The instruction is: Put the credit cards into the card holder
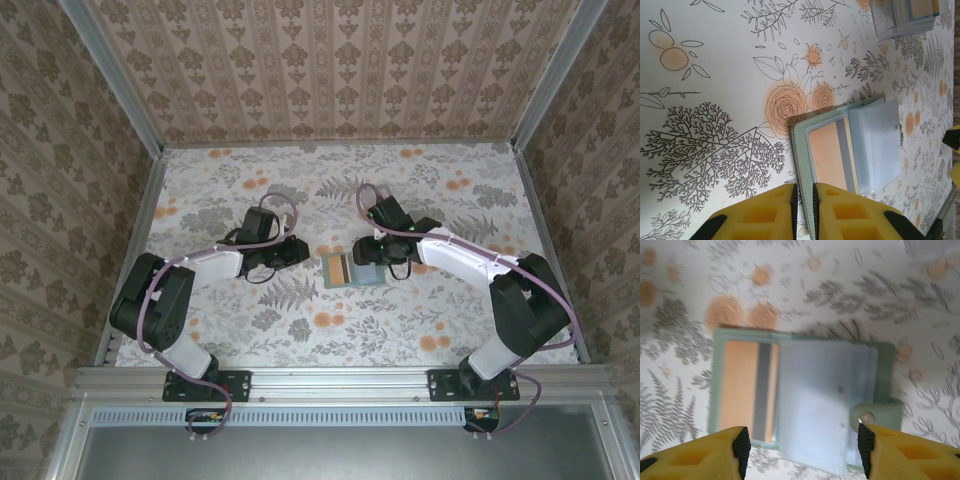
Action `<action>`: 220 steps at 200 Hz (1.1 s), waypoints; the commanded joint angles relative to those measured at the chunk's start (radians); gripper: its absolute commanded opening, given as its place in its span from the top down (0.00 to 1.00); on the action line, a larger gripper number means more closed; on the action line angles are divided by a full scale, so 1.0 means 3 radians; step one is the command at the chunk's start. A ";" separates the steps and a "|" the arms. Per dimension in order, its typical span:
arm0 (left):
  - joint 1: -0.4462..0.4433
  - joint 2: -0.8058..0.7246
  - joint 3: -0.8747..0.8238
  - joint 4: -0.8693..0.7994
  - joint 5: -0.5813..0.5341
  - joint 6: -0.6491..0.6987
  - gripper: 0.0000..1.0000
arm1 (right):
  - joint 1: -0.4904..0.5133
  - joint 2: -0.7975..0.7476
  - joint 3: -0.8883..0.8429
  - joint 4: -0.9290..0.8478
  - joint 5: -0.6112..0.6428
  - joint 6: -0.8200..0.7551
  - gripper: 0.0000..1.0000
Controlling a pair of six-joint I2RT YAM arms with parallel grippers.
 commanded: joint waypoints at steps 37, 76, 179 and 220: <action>-0.0040 -0.0071 0.0019 -0.0014 0.0001 0.0031 0.82 | -0.0032 -0.0002 -0.0233 0.0118 -0.0413 0.0155 0.41; -0.0050 -0.0069 0.0026 -0.0034 -0.0013 0.0038 0.82 | -0.0032 0.0000 -0.0207 0.0109 -0.0450 0.0132 0.43; -0.0060 0.0023 0.0054 -0.0029 0.0023 0.0051 0.82 | -0.0037 0.0142 -0.0211 0.0153 -0.0471 0.0106 0.44; -0.0065 0.0043 0.0054 -0.0013 0.0035 0.0043 0.82 | -0.0037 0.0122 -0.0221 0.0117 -0.0387 0.0092 0.44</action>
